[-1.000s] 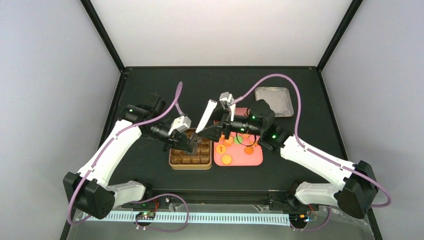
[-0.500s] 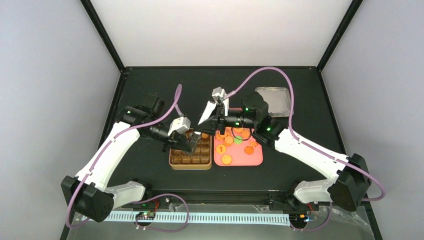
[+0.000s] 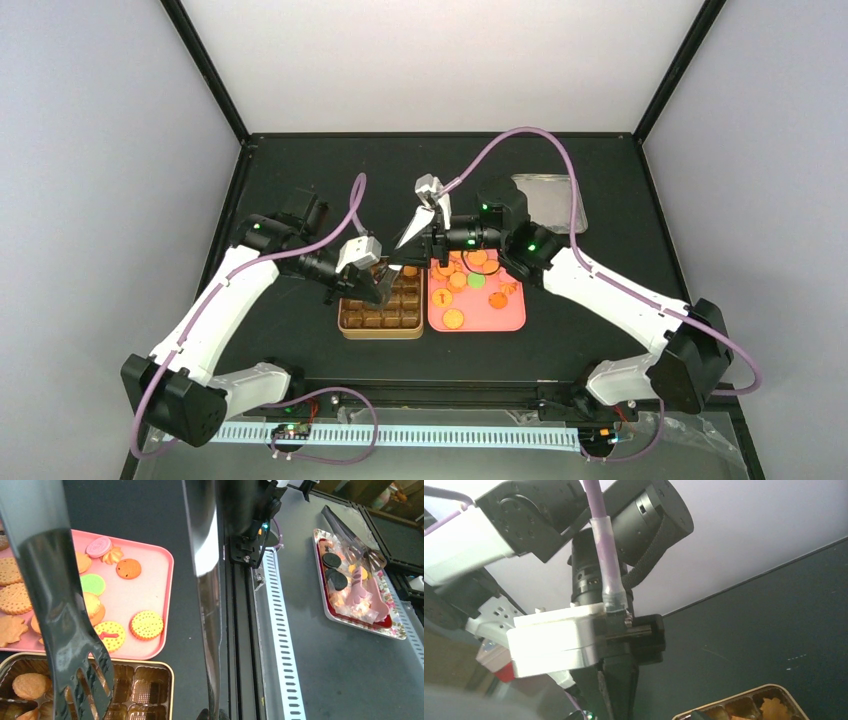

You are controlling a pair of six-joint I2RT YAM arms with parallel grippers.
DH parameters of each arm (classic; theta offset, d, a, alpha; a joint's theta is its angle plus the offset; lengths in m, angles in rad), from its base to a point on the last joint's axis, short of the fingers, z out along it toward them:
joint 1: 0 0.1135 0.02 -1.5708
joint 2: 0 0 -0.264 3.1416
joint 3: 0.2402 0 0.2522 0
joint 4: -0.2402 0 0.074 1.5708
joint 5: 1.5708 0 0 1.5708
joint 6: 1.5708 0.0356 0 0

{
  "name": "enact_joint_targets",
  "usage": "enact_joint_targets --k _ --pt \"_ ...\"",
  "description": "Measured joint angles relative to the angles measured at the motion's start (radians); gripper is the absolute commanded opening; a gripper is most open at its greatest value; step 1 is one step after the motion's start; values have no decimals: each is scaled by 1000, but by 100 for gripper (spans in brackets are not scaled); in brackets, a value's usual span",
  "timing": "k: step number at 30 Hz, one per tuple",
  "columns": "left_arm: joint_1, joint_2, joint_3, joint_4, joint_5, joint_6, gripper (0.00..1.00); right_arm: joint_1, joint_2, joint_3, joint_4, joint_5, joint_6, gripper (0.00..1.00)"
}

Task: Pack the cookies
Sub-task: Pass from the left arm to the right, then pick up the fake cookies from the plate.

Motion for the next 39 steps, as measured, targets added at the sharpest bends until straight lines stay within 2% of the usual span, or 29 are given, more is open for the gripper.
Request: enact_joint_targets --k 6,8,10,13,16,22,29,34,37,39 --pt "0 -7 -3 16 -30 7 2 1 -3 -3 -20 -23 5 43" --pt "0 -9 -4 30 -42 8 6 2 -13 -14 -19 -19 8 39" --pt "0 -11 -5 40 -49 6 17 2 -35 -36 -17 -5 11 35" --pt "0 -13 -9 58 -53 -1 47 1 -83 -90 -10 54 11 32" --pt "0 -21 -11 67 -60 -19 60 0 -125 -139 -8 131 8 32" --pt "0 -53 -10 87 -119 -47 70 -1 -194 -210 -29 351 -29 32" --pt "9 -72 -1 109 -263 -101 79 -1 -277 -347 -73 641 -85 32" --pt "43 -75 -1 126 -309 -130 86 -1 -287 -417 -94 770 -106 33" --pt "66 -75 0 131 -318 -141 97 -1 -283 -435 -94 817 -114 33" --pt "91 -75 4 132 -319 -147 99 -1 -274 -438 -92 841 -121 34"
